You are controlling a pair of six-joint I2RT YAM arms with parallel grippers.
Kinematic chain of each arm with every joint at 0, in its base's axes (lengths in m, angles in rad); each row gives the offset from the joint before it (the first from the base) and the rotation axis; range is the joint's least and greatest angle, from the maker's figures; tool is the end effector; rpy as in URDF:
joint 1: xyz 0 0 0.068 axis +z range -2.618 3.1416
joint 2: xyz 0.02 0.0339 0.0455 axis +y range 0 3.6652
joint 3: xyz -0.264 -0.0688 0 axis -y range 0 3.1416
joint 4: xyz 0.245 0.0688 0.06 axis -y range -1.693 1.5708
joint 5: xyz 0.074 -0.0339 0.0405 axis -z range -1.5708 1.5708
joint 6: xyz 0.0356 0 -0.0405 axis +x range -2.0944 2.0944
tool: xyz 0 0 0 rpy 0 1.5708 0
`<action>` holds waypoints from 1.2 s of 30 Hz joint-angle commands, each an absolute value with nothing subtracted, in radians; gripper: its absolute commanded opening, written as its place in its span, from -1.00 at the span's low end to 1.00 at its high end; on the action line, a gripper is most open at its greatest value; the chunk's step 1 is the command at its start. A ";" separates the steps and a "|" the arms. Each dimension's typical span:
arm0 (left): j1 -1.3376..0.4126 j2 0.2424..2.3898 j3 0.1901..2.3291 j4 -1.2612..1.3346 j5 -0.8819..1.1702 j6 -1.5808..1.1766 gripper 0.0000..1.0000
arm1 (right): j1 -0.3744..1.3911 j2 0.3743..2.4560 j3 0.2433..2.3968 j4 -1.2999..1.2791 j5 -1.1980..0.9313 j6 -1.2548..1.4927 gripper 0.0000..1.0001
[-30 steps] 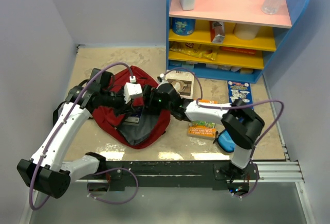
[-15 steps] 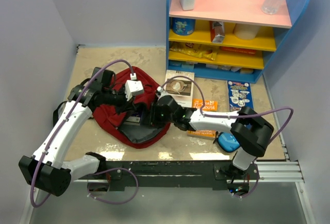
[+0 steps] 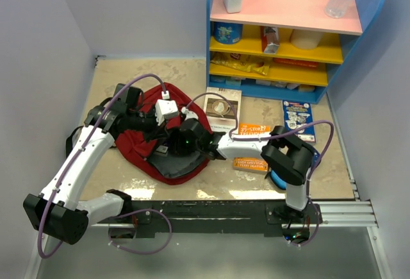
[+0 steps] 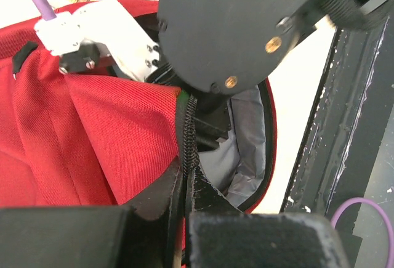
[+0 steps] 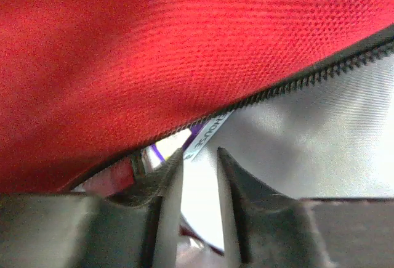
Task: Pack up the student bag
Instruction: Place the book in the student bag, then pick up the book from the center of the board.
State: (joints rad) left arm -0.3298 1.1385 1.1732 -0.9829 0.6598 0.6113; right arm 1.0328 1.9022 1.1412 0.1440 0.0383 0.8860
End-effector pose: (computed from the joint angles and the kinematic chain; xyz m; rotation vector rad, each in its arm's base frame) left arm 0.1932 -0.0892 0.3387 1.2992 1.9817 -0.6922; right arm 0.2133 0.3549 0.1742 -0.1514 2.3801 0.9827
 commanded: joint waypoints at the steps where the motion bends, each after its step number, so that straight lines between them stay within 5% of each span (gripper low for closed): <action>1: -0.337 1.118 1.204 -0.956 0.701 0.607 -1.00 | 1.031 1.780 1.161 0.125 0.093 0.790 -0.23; 7: -0.336 1.118 1.190 -0.950 0.700 0.615 -1.00 | 0.976 1.530 1.034 -0.191 0.247 0.813 0.19; 9: -0.336 1.117 1.189 -0.948 0.699 0.617 -1.00 | 0.899 1.442 0.988 -0.293 0.271 0.868 0.67; 12: -0.336 1.115 1.186 -0.948 0.698 0.617 -1.00 | 0.754 1.260 0.837 -0.347 0.305 0.891 0.93; 26: -0.336 1.109 1.169 -0.950 0.706 0.617 -1.00 | 0.344 1.264 0.744 -0.489 0.359 0.784 0.97; 36: -0.336 1.111 1.166 -0.946 0.704 0.621 -1.00 | 0.325 1.316 0.641 -0.348 0.171 0.804 0.87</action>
State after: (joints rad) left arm -0.3298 1.1328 1.1660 -0.9813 0.6624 0.6136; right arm 0.3264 1.2953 0.6964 -0.4385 0.2832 0.8021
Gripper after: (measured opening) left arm 0.037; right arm 0.960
